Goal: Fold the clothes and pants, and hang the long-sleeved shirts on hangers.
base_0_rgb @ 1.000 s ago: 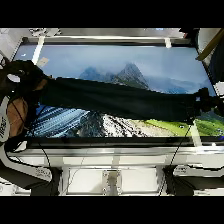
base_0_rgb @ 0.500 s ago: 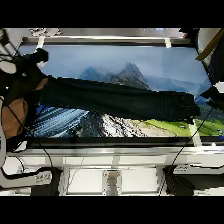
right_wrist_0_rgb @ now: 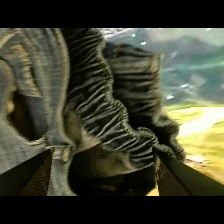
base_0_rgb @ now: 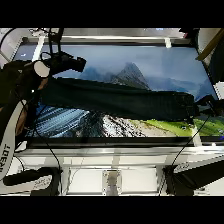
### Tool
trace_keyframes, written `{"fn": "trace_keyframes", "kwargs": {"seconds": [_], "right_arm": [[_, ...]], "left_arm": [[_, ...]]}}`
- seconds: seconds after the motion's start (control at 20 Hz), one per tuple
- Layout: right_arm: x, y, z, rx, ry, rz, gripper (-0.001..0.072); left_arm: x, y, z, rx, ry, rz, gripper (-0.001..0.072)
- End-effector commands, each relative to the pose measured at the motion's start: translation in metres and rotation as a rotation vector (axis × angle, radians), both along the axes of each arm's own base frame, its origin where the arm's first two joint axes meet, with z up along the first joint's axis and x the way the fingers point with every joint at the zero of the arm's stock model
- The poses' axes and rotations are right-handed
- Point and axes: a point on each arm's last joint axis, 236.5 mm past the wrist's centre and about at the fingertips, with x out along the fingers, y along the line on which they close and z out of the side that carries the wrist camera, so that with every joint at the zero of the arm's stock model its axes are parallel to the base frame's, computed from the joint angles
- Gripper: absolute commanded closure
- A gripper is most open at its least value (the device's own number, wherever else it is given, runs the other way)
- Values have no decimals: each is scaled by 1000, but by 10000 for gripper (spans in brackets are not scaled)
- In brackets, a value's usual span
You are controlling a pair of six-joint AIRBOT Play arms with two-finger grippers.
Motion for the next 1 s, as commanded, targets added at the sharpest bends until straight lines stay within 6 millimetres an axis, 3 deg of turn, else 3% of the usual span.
{"fn": "trace_keyframes", "kwargs": {"seconds": [0.0, 0.2, 0.35, 0.6, 0.7, 0.95], "right_arm": [[-1, -2, -8, -43, 67, 98, 2], [-5, 12, -16, -2, 111, 146, 3], [-8, 7, -19, -50, 135, 172, 16], [8, -11, -2, -132, 92, 166, 21], [6, -14, -3, -142, 100, 167, 23], [5, -1, -17, -64, 117, 180, 23]], "left_arm": [[-6, -14, -4, 6, 15, -27, 91], [-5, -14, -7, 3, 22, -25, 91], [-4, -15, -11, 5, 29, -25, 92], [-11, -17, -29, 22, 95, -48, 91], [-13, -18, -34, 27, 115, -54, 91], [-13, -18, -36, 29, 120, -55, 91]]}}
